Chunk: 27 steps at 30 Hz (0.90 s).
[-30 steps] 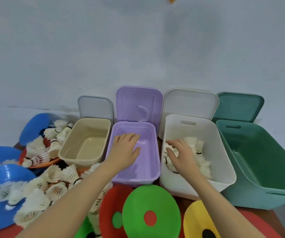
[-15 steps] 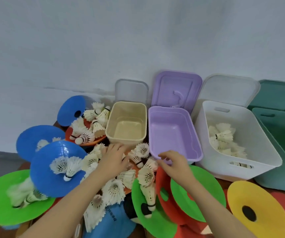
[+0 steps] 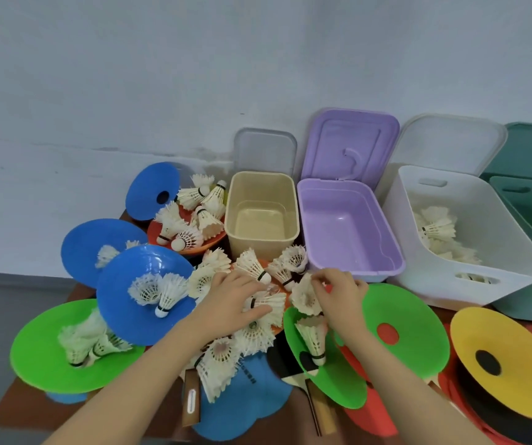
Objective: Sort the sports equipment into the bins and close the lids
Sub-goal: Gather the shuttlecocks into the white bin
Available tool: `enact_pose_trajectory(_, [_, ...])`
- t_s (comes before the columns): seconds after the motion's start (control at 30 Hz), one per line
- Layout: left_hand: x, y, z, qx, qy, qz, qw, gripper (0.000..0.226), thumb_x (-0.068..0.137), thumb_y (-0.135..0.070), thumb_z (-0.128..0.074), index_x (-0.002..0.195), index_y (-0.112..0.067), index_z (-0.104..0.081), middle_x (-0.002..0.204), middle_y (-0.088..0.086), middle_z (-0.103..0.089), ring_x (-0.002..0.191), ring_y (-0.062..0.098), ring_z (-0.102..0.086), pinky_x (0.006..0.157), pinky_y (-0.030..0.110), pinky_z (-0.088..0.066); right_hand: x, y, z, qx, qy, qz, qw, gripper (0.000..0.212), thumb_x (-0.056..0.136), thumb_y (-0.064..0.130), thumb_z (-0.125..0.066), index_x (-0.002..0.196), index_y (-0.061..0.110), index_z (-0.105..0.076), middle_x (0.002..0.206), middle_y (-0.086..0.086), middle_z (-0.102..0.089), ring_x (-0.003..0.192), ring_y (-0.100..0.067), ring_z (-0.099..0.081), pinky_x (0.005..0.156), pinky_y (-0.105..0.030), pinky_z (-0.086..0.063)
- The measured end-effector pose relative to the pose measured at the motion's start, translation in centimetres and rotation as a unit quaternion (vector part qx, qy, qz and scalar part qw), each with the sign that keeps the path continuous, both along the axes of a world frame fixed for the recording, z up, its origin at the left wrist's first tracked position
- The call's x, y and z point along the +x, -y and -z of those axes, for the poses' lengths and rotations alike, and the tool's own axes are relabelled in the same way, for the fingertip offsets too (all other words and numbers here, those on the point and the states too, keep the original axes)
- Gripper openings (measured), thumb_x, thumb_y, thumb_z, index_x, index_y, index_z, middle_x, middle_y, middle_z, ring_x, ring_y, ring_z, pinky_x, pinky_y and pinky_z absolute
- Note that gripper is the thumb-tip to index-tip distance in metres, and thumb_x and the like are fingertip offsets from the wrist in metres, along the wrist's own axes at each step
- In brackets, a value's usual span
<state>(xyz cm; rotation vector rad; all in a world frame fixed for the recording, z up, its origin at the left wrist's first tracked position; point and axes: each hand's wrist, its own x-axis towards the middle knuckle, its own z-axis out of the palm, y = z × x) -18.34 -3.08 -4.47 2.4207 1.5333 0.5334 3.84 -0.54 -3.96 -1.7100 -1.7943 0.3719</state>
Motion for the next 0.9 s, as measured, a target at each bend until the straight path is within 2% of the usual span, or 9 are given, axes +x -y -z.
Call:
enact_pose_trajectory(0.1, [-0.8, 0.6, 1.0, 0.06, -0.03, 0.028, 0.997, 0.047, 0.081, -0.062, -0.041, 0.103, -0.03, -0.068, 0.1, -0.015, -0.065, 0.096, 0.01, -0.055, 0.085, 0.028, -0.021, -0.2, 0.5, -0.6, 0.041, -0.063, -0.006, 0.997, 0.015, 0.083, 0.012, -0.064, 0.078, 0.026, -0.065, 0.077, 0.016, -0.062, 0.08, -0.012, -0.058, 0.08, -0.031, -0.025])
enact_pose_trajectory(0.17, [-0.8, 1.0, 1.5, 0.055, -0.022, 0.013, 0.998, 0.04, 0.082, -0.055, -0.042, 0.094, -0.03, -0.071, 0.093, -0.015, -0.065, 0.091, 0.011, -0.057, 0.081, 0.027, -0.02, -0.2, 0.8, -0.8, 0.06, -0.089, -0.01, 0.994, 0.019, 0.082, 0.01, -0.065, 0.077, 0.028, -0.063, 0.075, 0.017, -0.061, 0.075, -0.013, -0.059, 0.085, -0.043, -0.04])
enact_pose_trajectory(0.23, [-0.8, 1.2, 1.9, 0.066, -0.019, 0.005, 0.998, 0.034, 0.082, -0.05, -0.043, 0.083, -0.032, -0.072, 0.086, -0.018, -0.064, 0.087, 0.011, -0.059, 0.077, 0.025, -0.017, 0.1, 1.0, -0.7, 0.067, -0.106, -0.022, 0.992, 0.023, 0.081, 0.009, -0.065, 0.078, 0.032, -0.061, 0.075, 0.02, -0.06, 0.075, -0.011, -0.06, 0.081, -0.05, -0.046])
enact_pose_trajectory(0.3, [-0.6, 1.3, 1.9, 0.088, -0.008, -0.006, 0.996, 0.031, 0.081, -0.047, -0.044, 0.074, -0.033, -0.07, 0.079, -0.02, -0.063, 0.082, 0.009, -0.059, 0.074, 0.023, -0.017, 0.5, 1.2, -0.6, 0.059, -0.126, -0.039, 0.989, 0.024, 0.082, 0.009, -0.064, 0.079, 0.032, -0.061, 0.079, 0.021, -0.062, 0.077, -0.005, -0.06, 0.08, -0.044, -0.048])
enact_pose_trajectory(0.4, [-0.1, 1.1, 1.2, 0.138, 0.054, -0.027, 0.989, 0.026, 0.082, -0.041, -0.048, 0.073, -0.029, -0.069, 0.079, -0.018, -0.064, 0.084, 0.004, -0.052, 0.077, 0.025, -0.021, 1.3, 1.4, -1.2, 0.042, -0.16, -0.059, 0.984, 0.022, 0.083, 0.002, -0.063, 0.081, 0.024, -0.064, 0.081, 0.013, -0.063, 0.079, 0.0, -0.057, 0.073, -0.015, -0.043])
enact_pose_trajectory(0.43, [0.1, 0.9, 0.7, 0.158, 0.078, -0.038, 0.984, 0.024, 0.082, -0.04, -0.05, 0.074, -0.028, -0.069, 0.08, -0.017, -0.065, 0.085, 0.003, -0.05, 0.078, 0.024, -0.022, 1.7, 1.3, -1.6, 0.039, -0.167, -0.061, 0.983, 0.02, 0.083, 0.001, -0.062, 0.081, 0.021, -0.064, 0.082, 0.01, -0.063, 0.08, 0.0, -0.056, 0.07, -0.01, -0.041])
enact_pose_trajectory(0.63, [2.7, -2.1, -3.3, 0.233, 0.166, -0.06, 0.956, 0.022, 0.082, -0.037, -0.056, 0.079, -0.022, -0.073, 0.082, -0.01, -0.067, 0.085, 0.003, -0.051, 0.078, 0.023, -0.023, 4.0, -0.2, -3.5, 0.047, -0.196, -0.056, 0.978, 0.02, 0.083, 0.001, -0.062, 0.081, 0.021, -0.065, 0.081, 0.006, -0.065, 0.074, -0.006, -0.056, 0.066, -0.016, -0.043])
enact_pose_trajectory(0.8, [7.2, -6.0, -5.9, 0.27, 0.169, -0.062, 0.946, 0.021, 0.081, -0.035, -0.057, 0.077, -0.022, -0.073, 0.08, -0.01, -0.067, 0.083, 0.008, -0.052, 0.077, 0.031, -0.028, 7.5, -2.3, -5.3, 0.087, -0.198, -0.044, 0.975, 0.023, 0.082, -0.003, -0.063, 0.08, 0.02, -0.064, 0.079, 0.011, -0.063, 0.072, 0.001, -0.056, 0.065, -0.009, -0.041])
enact_pose_trajectory(0.9, [11.1, -8.4, -7.2, 0.282, 0.171, -0.053, 0.943, 0.02, 0.081, -0.034, -0.058, 0.075, -0.022, -0.072, 0.08, -0.01, -0.067, 0.082, 0.006, -0.052, 0.076, 0.027, -0.026, 10.9, -3.7, -6.2, 0.108, -0.201, -0.025, 0.973, 0.023, 0.082, -0.003, -0.062, 0.081, 0.02, -0.065, 0.078, 0.006, -0.063, 0.072, -0.004, -0.055, 0.063, -0.011, -0.04])
